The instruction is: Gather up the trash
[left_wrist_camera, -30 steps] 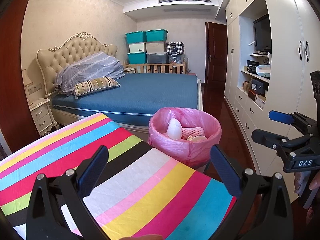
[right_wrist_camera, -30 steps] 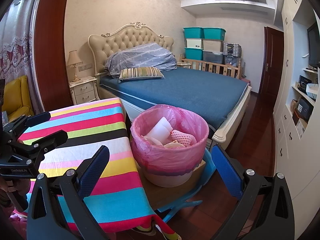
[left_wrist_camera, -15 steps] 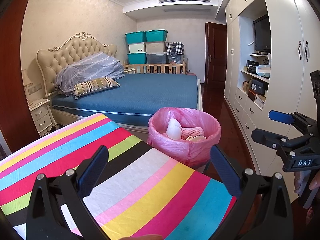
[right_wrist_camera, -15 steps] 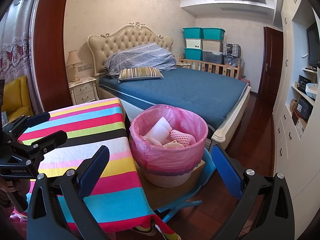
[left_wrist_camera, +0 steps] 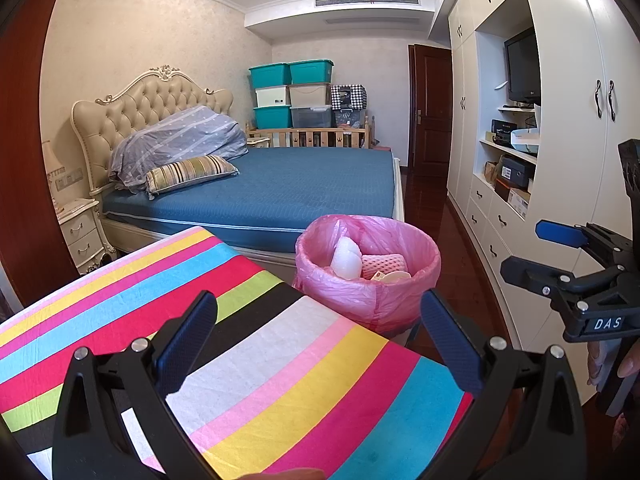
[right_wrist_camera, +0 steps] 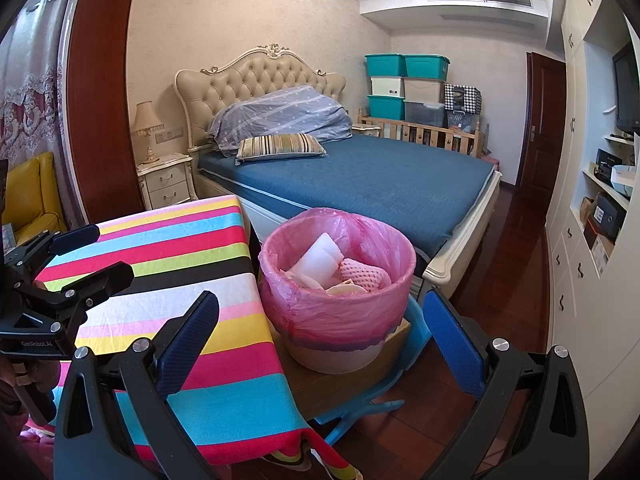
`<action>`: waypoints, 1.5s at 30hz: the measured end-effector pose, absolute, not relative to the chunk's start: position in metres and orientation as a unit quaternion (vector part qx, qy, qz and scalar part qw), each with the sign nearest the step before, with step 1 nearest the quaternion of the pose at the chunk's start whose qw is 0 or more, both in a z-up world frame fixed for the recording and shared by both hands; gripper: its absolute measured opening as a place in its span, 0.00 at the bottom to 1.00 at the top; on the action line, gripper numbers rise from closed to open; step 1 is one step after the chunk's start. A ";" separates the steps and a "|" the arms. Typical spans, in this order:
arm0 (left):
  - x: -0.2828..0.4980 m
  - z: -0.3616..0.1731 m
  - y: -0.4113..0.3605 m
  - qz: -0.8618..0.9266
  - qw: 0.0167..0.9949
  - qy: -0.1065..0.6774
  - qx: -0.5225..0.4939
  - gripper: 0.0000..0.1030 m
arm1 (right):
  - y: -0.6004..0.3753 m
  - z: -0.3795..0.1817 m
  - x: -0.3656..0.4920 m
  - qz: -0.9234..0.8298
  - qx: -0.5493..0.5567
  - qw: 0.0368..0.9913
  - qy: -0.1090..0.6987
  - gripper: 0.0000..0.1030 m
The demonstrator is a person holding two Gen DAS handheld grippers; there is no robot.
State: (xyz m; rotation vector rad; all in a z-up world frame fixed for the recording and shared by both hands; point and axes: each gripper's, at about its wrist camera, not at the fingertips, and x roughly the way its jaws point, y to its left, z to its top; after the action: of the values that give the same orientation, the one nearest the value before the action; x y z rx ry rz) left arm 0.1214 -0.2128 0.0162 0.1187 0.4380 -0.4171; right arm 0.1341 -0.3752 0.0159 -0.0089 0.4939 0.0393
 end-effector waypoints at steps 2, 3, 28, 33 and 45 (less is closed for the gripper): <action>0.122 0.016 -0.213 -0.206 0.953 0.216 0.059 0.96 | -0.375 0.016 0.134 0.020 -0.004 0.970 0.244 0.93; 0.121 0.016 -0.213 -0.205 0.953 0.216 0.059 0.96 | -0.375 0.016 0.134 0.020 -0.004 0.970 0.244 0.93; 0.123 0.018 -0.216 -0.212 0.953 0.210 0.059 0.96 | -0.374 0.015 0.133 0.020 -0.002 0.969 0.245 0.93; 0.123 0.018 -0.216 -0.214 0.952 0.213 0.058 0.96 | -0.374 0.015 0.133 0.020 -0.002 0.969 0.246 0.93; 0.124 0.015 -0.213 -0.217 0.951 0.210 0.064 0.96 | -0.374 0.015 0.133 0.018 -0.002 0.969 0.246 0.93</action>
State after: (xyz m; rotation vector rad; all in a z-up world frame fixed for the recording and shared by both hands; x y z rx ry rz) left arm 0.1243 -0.2126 0.0154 0.1295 0.4280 -0.4405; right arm 0.1328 -0.3738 0.0152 -0.0049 0.4972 0.0364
